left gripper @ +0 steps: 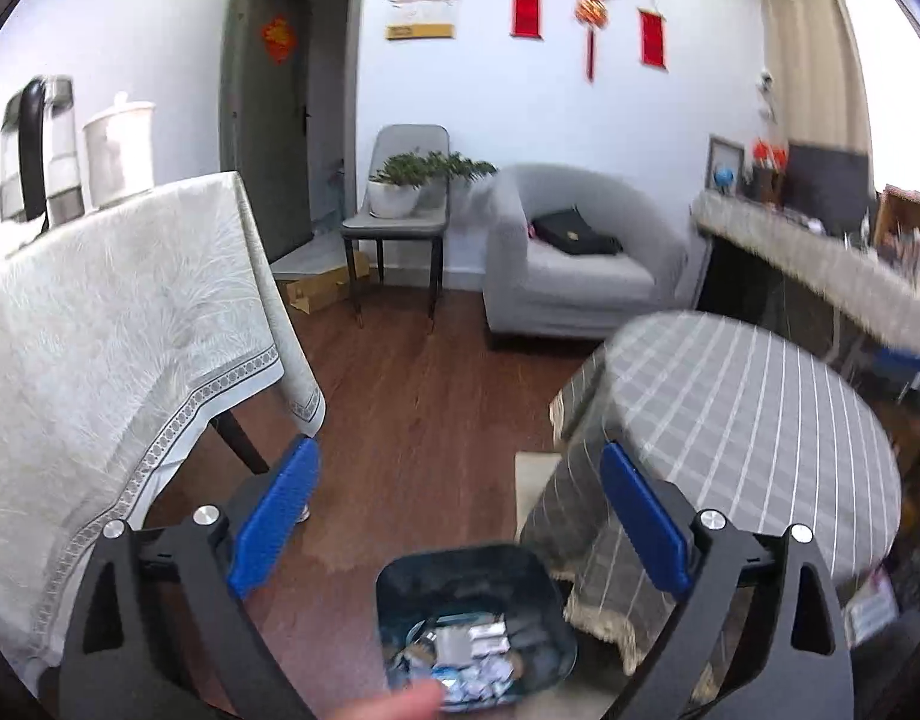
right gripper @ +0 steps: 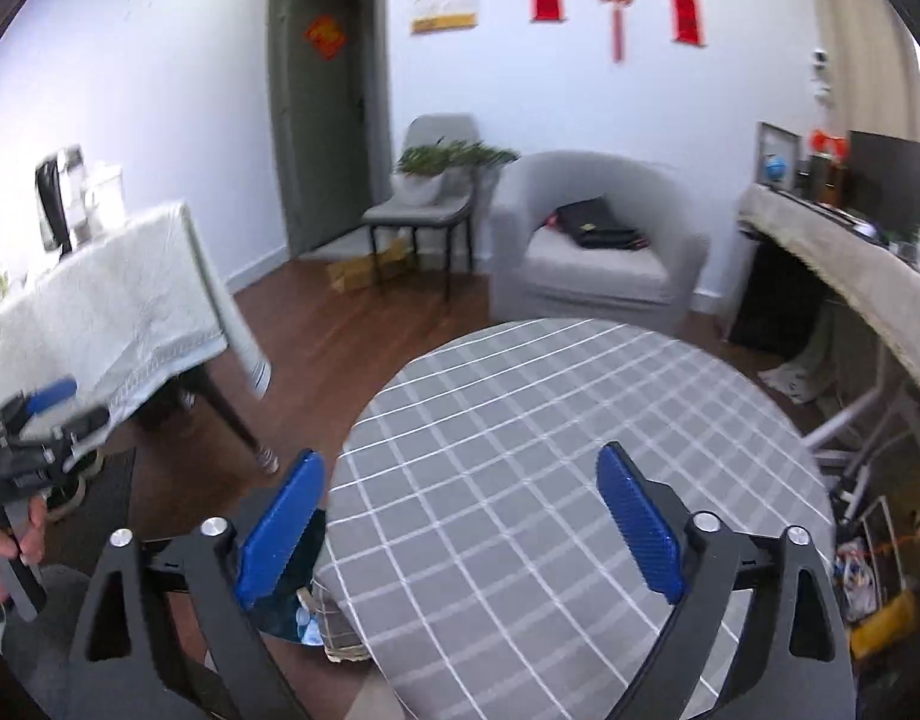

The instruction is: Collect trash

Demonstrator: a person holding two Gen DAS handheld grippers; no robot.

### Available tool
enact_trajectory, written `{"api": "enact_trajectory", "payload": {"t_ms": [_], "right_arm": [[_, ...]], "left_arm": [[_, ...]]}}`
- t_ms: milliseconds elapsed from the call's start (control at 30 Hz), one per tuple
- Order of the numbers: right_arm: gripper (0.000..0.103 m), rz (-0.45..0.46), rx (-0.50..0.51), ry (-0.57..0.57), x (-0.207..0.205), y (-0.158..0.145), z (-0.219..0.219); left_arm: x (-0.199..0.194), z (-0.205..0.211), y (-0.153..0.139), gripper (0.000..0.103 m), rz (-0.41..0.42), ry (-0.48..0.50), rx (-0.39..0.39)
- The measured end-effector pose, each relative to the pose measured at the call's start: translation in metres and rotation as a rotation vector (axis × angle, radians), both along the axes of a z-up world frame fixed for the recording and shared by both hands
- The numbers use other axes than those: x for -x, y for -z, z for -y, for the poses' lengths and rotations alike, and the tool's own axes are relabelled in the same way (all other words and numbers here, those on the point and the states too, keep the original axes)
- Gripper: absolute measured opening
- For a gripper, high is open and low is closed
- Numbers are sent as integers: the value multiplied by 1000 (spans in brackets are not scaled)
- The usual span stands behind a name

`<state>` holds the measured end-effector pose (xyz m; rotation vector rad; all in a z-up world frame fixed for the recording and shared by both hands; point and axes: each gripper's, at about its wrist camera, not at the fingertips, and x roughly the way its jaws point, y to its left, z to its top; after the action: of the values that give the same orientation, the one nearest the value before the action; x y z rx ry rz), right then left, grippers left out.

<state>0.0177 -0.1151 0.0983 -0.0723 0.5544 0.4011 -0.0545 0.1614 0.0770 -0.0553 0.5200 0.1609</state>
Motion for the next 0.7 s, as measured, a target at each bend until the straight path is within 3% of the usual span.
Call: {"api": "enact_trajectory", "payload": {"t_ms": [167, 333, 500, 567, 700], "right_arm": [[99, 2, -17, 10, 29, 8, 40], [99, -11, -34, 27, 48, 29, 57], [99, -43, 31, 37, 67, 51, 55], [99, -58, 19, 44, 70, 59, 56], [99, -67, 27, 47, 77, 70, 53]], "left_arm": [[17, 25, 2, 97, 7, 40, -37], [27, 34, 6, 98, 18, 11, -46], [35, 41, 19, 98, -4, 35, -48], [36, 45, 27, 98, -26, 37, -76], [40, 47, 41, 98, -55, 47, -58]]}}
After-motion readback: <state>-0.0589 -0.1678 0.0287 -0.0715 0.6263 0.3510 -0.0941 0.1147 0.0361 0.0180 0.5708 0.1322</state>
